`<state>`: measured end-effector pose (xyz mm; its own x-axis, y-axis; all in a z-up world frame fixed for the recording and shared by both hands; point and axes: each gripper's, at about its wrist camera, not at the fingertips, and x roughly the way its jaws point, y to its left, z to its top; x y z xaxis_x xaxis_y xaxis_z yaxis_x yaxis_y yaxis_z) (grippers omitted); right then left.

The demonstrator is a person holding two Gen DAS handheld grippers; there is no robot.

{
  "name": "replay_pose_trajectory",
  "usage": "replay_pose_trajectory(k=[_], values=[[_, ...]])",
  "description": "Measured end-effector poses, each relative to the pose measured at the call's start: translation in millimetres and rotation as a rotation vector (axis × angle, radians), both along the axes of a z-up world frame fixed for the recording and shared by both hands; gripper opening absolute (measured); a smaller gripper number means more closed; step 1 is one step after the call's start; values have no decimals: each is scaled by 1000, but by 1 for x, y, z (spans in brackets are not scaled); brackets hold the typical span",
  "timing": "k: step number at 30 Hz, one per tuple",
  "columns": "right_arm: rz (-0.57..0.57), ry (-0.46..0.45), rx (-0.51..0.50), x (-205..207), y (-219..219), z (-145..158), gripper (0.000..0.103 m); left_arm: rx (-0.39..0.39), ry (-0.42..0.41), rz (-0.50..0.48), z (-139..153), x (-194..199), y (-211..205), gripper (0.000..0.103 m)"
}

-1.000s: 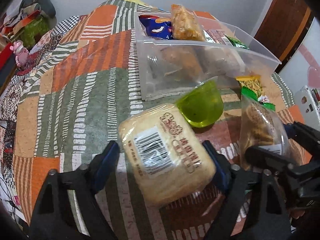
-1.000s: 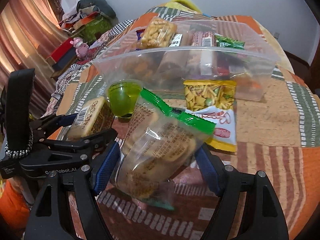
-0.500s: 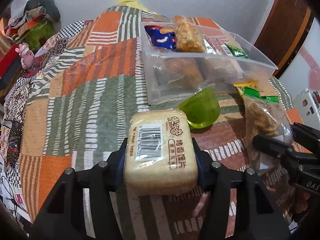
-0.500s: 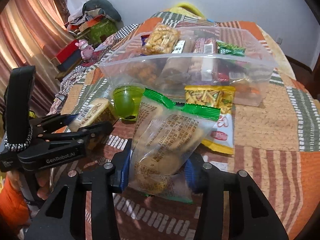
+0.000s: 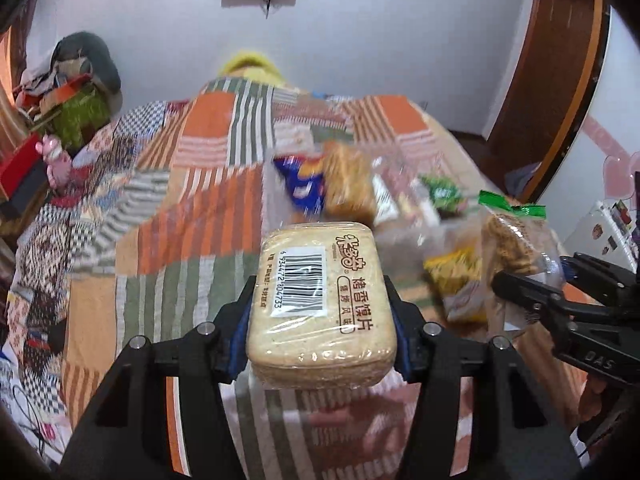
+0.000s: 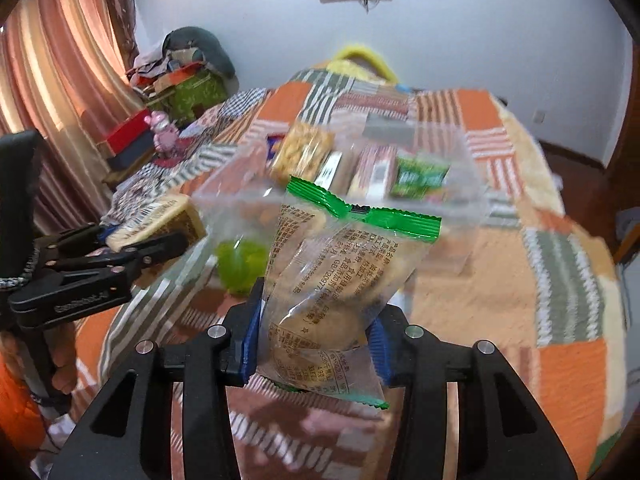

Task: Organize snacks
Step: 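Lower the bread slice and biscuit bag into the box and release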

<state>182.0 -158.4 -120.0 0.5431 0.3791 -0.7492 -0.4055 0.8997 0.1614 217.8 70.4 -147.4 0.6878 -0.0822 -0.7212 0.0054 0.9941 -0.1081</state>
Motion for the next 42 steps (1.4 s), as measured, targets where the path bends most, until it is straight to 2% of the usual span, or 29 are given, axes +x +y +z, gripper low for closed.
replay_pose_trajectory(k=[6, 13, 20, 29, 33, 37, 41, 42], values=[[-48, -29, 34, 29, -10, 9, 41, -23, -21, 2, 11, 30, -2, 56], [-91, -56, 36, 62, -7, 11, 41, -28, 16, 48, -4, 73, 7, 56], [-76, -53, -3, 83, 4, 2, 42, -42, 44, 62, -19, 100, 11, 56], [-44, 11, -33, 93, 12, -17, 44, -18, 64, 47, -26, 106, 6, 57], [-33, 4, -57, 87, 10, -14, 46, -10, 50, 60, -19, 99, 7, 67], [-33, -17, -59, 80, 2, -5, 56, -18, 36, 59, -9, 88, 10, 72], [-30, -26, -48, 70, -8, 4, 58, -11, 29, 57, 0, 75, 11, 77], [-29, -26, -46, 70, -8, 5, 59, -2, 27, 55, 1, 70, 12, 81]])
